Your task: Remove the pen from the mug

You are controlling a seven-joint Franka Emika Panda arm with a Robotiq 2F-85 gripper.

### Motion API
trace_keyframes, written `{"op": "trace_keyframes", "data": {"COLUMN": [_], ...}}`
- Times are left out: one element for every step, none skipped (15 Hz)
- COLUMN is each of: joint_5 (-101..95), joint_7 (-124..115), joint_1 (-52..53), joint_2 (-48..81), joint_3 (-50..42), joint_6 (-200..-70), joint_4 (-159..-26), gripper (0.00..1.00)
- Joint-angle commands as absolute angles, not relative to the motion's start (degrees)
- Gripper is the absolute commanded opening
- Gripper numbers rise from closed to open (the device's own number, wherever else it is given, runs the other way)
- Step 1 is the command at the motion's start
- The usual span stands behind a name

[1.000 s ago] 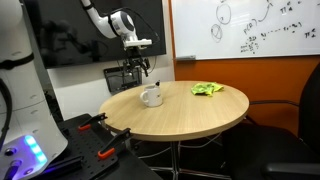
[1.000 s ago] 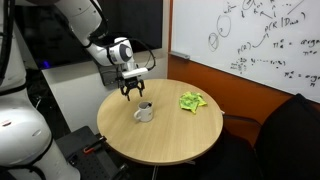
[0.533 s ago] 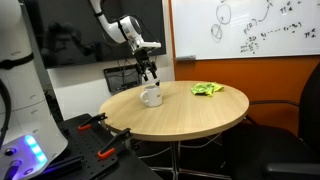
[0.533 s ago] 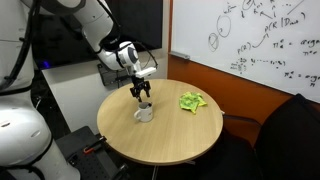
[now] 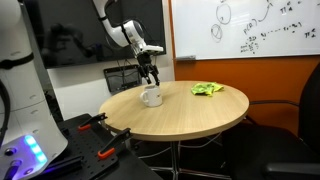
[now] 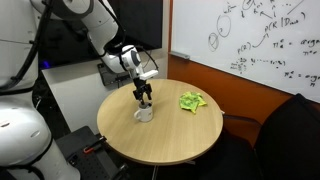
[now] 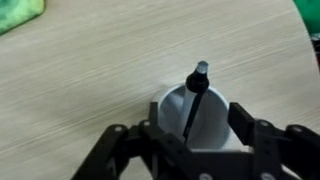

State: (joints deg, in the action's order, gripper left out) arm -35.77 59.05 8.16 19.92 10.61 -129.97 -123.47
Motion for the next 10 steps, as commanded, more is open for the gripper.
{"op": "trace_keyframes", "data": {"joint_5": [-36.25,-36.02,-35.69,-35.84,-35.5,-35.71,-35.65,-35.13,-35.27,-35.06], "joint_7": [59.57,59.95,60.15,59.94,60.09,59.84,60.0,60.61,60.62,61.0], "joint_1": [8.29,8.22,8.15,8.25,8.17,8.26,8.19,7.95,8.06,7.99], "joint_2": [18.78,18.92,19.21,19.31,19.41,19.57,19.86,20.16,20.48,20.62], "joint_3": [10.91,11.09,11.23,11.27,11.41,11.35,11.34,11.49,11.48,11.61], "joint_6": [-131.15,-131.2,-131.03,-130.98,-131.04,-130.89,-130.91,-131.11,-130.97,-131.1], "joint_4": [-124.78,-124.83,-124.75,-124.82,-124.93,-124.92,-124.82,-124.67,-124.37,-124.31], "gripper": [0.77,0.76,0.76,0.67,0.66,0.65,0.59,0.65,0.66,0.66]}}
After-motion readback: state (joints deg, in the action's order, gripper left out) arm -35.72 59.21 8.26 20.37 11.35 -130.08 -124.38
